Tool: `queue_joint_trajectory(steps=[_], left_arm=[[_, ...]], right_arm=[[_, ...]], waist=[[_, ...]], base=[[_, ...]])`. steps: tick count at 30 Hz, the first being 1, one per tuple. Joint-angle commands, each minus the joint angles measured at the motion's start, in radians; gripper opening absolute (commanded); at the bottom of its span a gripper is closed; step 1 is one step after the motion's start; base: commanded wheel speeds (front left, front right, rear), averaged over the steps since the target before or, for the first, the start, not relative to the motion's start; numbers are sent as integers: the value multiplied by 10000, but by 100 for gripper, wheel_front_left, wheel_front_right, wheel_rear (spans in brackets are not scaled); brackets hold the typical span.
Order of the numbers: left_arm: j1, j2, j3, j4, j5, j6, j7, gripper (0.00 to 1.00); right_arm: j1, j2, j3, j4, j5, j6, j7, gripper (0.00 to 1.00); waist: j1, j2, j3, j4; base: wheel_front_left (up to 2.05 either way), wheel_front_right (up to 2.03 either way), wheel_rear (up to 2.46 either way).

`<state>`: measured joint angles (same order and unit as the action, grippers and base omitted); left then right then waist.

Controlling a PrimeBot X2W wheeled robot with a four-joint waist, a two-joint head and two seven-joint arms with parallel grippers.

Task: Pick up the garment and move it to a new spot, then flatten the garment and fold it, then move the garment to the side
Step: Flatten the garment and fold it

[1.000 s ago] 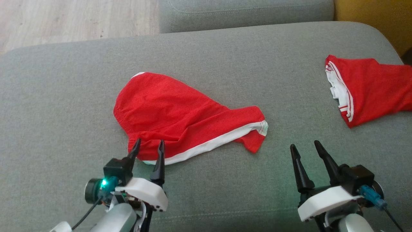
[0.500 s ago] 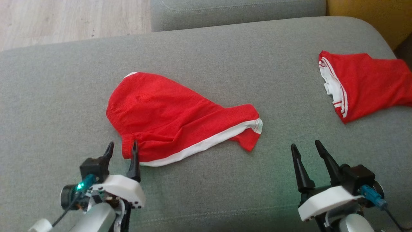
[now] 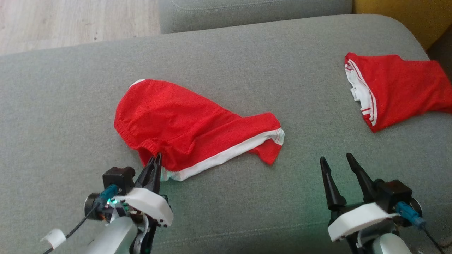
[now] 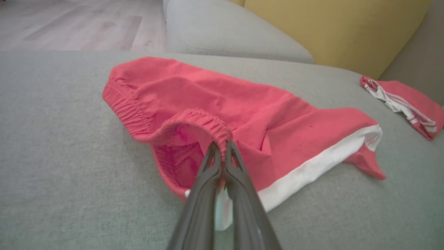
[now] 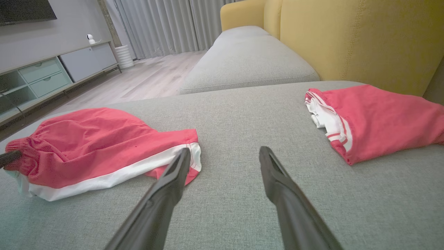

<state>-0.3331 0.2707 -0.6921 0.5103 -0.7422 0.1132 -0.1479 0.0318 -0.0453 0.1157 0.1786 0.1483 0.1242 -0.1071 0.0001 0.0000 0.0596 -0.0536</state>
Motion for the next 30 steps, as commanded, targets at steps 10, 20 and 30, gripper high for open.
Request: queue_joint_trajectory(steps=[10,20,30], left_arm=[[712,897,686,-3261,508,1219,-711,0],[728,1154,1124,-4011,-296,1378,208,0],[-1374,615,1866,251,-880,427,-353,0]], right_arm=[[-114,-49,48,-335,32,65,-152,100],[-311,-49,254,-400,25,65,-119,100],[-584,-49,213,-588,-263,65,34,100]], waist=[[-1,0,-187,232],[-1,0,105,54],[-1,0,894,-535]], base=[[0,0,0],[0,0,0],[0,0,0]])
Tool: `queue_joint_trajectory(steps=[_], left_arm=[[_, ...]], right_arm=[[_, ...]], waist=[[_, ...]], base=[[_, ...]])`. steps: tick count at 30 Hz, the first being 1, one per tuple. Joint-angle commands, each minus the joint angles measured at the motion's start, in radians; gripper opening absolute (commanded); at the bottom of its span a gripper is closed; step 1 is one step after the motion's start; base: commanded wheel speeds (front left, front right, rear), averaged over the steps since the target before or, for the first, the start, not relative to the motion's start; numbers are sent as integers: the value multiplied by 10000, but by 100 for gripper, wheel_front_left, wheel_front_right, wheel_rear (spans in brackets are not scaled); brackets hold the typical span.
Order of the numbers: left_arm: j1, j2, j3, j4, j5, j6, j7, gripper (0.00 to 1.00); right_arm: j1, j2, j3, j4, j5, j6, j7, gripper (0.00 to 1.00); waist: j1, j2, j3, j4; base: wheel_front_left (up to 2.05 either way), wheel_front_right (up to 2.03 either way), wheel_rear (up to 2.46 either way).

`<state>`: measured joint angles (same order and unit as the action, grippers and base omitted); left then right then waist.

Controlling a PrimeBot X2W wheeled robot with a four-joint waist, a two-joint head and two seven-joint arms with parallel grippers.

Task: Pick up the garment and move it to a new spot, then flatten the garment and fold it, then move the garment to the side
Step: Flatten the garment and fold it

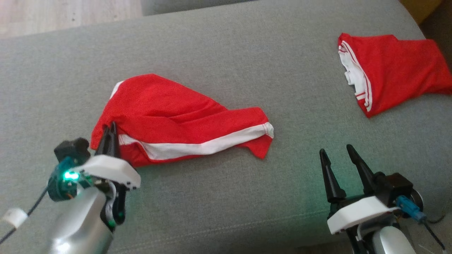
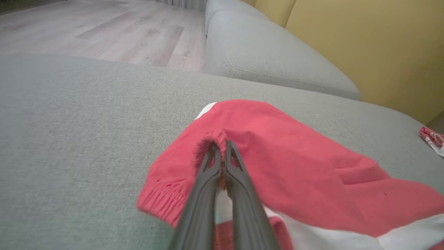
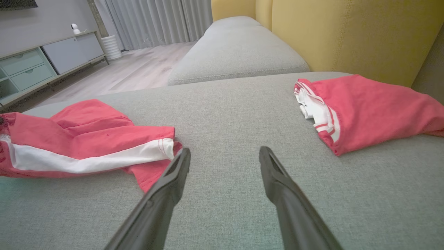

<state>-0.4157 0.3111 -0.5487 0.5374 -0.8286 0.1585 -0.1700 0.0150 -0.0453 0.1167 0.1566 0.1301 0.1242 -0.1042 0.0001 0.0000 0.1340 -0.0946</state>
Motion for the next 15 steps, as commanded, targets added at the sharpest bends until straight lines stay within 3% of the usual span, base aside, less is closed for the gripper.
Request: queue_joint_trajectory(steps=[1,8,9,10,11,15], left_arm=[[-743,165,428,400,-30,-110,-116,0],[-1567,-310,221,2662,-99,-817,-110,3],[-1604,-383,190,2860,-96,-905,-167,35],[-1627,-443,149,3034,-74,-984,-228,78],[-1645,-487,108,3186,-38,-1053,-301,100],[-1632,-663,15,3437,100,-1318,-629,100]], right_arm=[[-439,-49,215,-381,-92,65,7,100],[-478,-49,274,-348,-52,65,-3,100],[-466,-49,268,-321,-43,65,-12,100],[-452,-49,272,-297,-30,65,-21,100],[-439,-49,278,-274,-11,65,-34,100],[-351,-49,265,-174,48,65,-86,100]], waist=[[-1,0,198,-160],[-1,0,199,-200],[-1,0,152,-169],[-1,0,97,-133],[-1,0,37,-94],[-1,0,-279,143]], base=[[0,0,0],[0,0,0],[0,0,0],[0,0,0],[0,0,0],[0,0,0]])
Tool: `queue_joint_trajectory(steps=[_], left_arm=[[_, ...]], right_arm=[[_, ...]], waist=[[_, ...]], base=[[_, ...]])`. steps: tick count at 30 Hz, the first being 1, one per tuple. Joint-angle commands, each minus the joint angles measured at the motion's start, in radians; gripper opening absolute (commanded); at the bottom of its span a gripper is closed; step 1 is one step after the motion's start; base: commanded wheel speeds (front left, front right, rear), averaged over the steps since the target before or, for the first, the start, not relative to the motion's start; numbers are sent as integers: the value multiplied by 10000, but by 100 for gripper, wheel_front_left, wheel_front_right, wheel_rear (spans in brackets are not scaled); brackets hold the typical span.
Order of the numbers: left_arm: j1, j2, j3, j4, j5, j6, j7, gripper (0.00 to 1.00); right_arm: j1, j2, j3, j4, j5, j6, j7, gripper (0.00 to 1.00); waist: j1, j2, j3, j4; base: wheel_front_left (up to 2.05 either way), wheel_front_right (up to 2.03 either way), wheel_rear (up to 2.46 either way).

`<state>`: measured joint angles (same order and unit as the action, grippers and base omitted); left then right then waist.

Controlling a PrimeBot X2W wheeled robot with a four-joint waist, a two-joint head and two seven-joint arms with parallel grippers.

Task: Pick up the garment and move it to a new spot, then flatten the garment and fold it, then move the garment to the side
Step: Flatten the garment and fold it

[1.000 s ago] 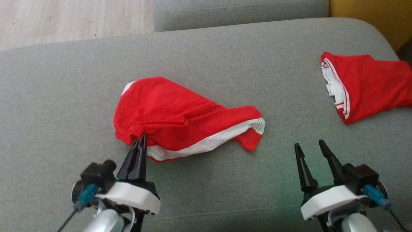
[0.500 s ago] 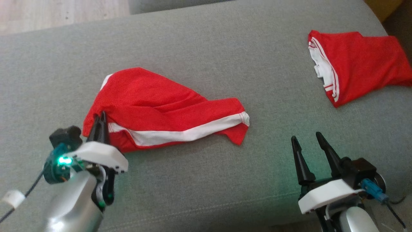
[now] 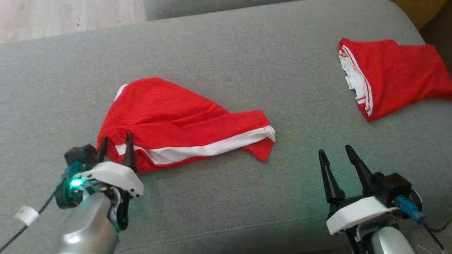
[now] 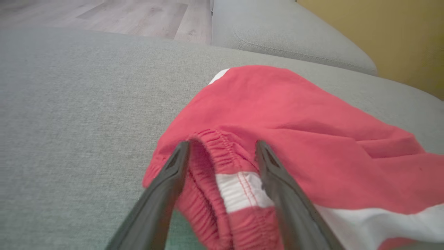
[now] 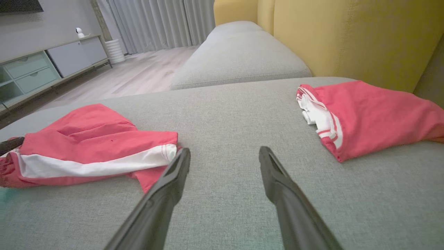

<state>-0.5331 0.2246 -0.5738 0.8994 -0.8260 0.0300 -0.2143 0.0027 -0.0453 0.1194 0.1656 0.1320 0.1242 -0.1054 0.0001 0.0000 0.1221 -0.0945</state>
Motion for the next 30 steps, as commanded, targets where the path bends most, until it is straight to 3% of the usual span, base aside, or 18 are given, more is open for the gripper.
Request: queue_joint_trajectory(steps=[1,6,13,22,30], left_arm=[[-422,152,237,-204,105,-117,-239,100],[-93,50,116,-500,274,-289,-375,100],[580,133,-35,-1444,684,-112,-448,100],[2215,196,-59,-3607,1031,609,-470,100],[3873,458,229,-5460,1175,1533,-473,100]], right_arm=[[-196,-49,233,-239,45,65,-86,100],[-8,-49,223,-144,110,65,-115,100],[194,-49,70,-121,113,65,-126,100],[236,-49,-282,-62,82,65,-206,100],[330,-49,-412,183,188,65,-362,100]], waist=[[-1,0,-251,216],[-1,0,-766,613],[-1,0,-1383,1115],[-1,0,-1937,1549],[-1,0,-2331,1581]], base=[[0,0,0],[0,0,0],[0,0,0],[0,0,0],[0,0,0]])
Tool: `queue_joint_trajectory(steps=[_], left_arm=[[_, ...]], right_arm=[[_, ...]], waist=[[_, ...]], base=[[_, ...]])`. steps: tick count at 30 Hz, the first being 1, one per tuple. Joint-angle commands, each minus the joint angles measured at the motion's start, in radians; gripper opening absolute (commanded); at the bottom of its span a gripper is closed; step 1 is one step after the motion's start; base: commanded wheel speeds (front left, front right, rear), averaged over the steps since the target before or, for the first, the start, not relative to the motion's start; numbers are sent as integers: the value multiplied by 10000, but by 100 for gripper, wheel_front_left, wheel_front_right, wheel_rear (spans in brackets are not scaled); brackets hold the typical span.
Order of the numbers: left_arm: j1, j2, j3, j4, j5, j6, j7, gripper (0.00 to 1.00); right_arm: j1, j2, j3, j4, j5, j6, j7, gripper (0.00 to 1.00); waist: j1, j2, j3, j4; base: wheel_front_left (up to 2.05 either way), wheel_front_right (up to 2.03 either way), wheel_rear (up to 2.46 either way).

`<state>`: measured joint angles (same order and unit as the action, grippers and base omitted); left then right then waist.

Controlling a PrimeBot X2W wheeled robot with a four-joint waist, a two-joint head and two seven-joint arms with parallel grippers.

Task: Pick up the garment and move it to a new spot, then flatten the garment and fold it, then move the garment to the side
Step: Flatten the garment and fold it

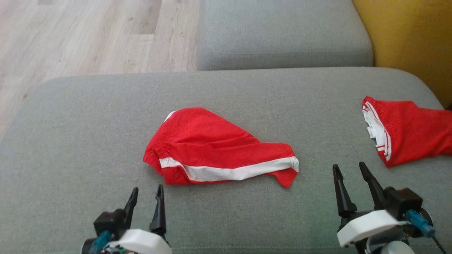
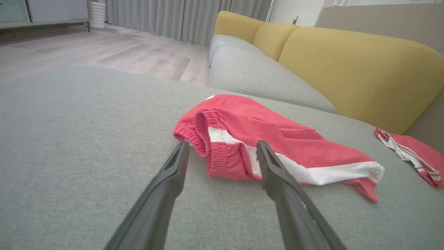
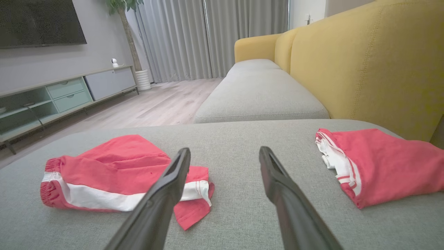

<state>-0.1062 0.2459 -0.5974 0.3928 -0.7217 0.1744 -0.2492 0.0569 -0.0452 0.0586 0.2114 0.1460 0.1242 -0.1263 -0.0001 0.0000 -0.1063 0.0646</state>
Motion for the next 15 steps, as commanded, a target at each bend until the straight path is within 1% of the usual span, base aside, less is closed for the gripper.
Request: queue_joint_trajectory(steps=[1,7,15], left_arm=[[-275,301,482,-539,154,172,-124,100],[162,637,482,-1117,267,542,7,100],[317,989,462,-1552,339,756,280,100]], right_arm=[[-211,-50,188,-243,54,65,-168,100],[-198,-50,117,-39,86,65,-237,100],[-144,-50,56,169,123,65,-264,100]], waist=[[1,0,-86,-12],[1,0,-278,3],[1,0,-342,97]], base=[[0,0,0],[0,0,0],[0,0,0]])
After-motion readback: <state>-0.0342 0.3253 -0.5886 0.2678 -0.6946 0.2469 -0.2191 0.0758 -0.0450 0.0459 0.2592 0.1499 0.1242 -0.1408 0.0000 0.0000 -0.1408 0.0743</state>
